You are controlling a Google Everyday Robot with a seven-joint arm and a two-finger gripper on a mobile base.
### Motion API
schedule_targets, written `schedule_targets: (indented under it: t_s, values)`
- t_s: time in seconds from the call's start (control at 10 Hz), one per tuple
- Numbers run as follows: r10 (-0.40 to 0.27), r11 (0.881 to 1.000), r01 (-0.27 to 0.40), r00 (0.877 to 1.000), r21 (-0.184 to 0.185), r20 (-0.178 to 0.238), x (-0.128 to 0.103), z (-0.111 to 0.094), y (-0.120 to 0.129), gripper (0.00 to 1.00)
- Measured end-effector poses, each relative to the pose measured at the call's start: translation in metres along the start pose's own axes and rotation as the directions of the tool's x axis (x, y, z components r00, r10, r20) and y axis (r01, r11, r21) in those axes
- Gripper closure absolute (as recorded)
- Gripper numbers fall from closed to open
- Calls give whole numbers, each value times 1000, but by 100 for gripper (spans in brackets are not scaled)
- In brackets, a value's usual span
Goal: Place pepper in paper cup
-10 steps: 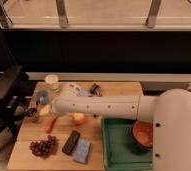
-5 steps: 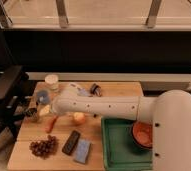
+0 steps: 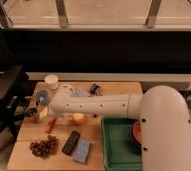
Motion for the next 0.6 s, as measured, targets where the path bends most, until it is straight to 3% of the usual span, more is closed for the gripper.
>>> schedule_targets:
  t_s: [0.6]
  values:
    - [15,1000,-14,998,-19,69,-7,25,-8,20]
